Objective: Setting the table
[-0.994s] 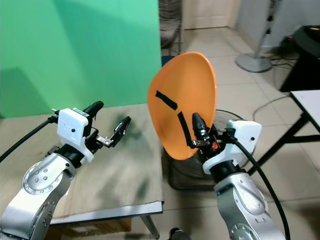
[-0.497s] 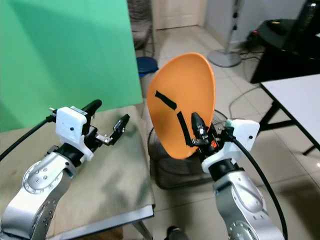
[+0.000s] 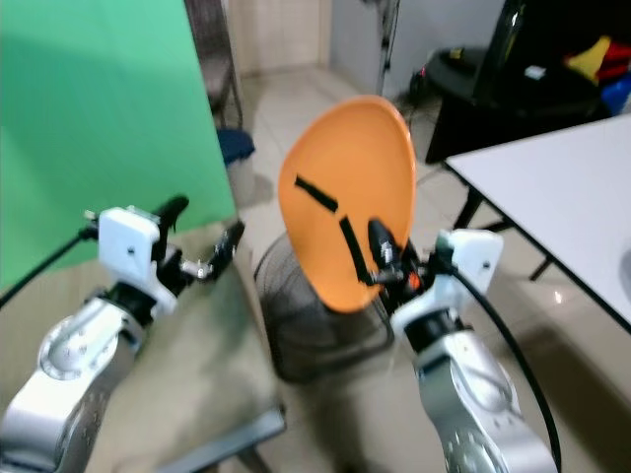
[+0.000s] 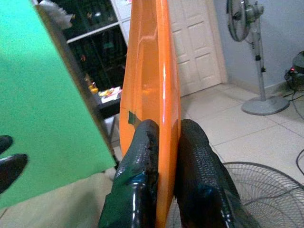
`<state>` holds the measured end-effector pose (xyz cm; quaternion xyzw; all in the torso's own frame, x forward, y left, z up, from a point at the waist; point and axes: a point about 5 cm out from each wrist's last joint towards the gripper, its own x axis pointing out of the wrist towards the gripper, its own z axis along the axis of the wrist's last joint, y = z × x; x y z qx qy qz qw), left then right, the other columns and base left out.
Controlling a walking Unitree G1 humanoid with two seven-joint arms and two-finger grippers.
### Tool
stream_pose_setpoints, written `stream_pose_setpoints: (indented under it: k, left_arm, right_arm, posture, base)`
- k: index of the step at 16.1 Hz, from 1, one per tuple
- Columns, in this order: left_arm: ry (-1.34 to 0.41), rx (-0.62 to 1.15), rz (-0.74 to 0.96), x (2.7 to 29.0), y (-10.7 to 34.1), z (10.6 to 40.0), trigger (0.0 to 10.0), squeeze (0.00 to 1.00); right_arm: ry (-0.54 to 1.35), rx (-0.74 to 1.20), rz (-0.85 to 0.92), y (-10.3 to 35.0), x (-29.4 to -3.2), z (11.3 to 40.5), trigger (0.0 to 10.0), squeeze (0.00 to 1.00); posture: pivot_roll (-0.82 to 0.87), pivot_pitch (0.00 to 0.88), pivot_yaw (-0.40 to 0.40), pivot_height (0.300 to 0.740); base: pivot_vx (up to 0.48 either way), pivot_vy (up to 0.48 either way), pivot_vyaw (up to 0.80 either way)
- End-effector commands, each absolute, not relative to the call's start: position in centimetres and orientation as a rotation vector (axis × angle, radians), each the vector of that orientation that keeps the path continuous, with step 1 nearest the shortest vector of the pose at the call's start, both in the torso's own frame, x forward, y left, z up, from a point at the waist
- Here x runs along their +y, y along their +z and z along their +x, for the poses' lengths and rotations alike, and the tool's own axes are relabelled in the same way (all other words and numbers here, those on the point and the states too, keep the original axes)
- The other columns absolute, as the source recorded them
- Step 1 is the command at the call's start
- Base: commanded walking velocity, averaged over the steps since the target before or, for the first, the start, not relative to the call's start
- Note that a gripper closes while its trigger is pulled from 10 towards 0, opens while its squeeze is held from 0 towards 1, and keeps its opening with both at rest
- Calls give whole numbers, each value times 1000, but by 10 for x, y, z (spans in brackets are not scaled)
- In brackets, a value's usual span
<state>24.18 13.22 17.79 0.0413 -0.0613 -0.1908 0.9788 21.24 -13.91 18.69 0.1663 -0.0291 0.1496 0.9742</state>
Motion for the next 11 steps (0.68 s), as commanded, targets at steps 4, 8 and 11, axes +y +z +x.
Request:
stream_pose_setpoints:
  k: [4, 8, 11]
  left_arm:
    - [-397, -131, 79, 129, 179, 242, 10000, 0]
    - [-396, -126, 66, 129, 179, 242, 10000, 0]
    - [-402, -131, 67, 128, 179, 242, 10000, 0]
  right_arm:
    - [292, -86, 324, 191, -143, 211, 10000, 0]
    - [293, -83, 322, 191, -144, 211, 10000, 0]
    - [295, -83, 321, 191, -144, 211, 10000, 0]
  posture:
    - [76, 0, 65, 740]
    - [75, 0, 66, 740]
    - [74, 0, 65, 740]
  base:
    - [0, 0, -800]
    - [0, 0, -800]
    - [0, 0, -710]
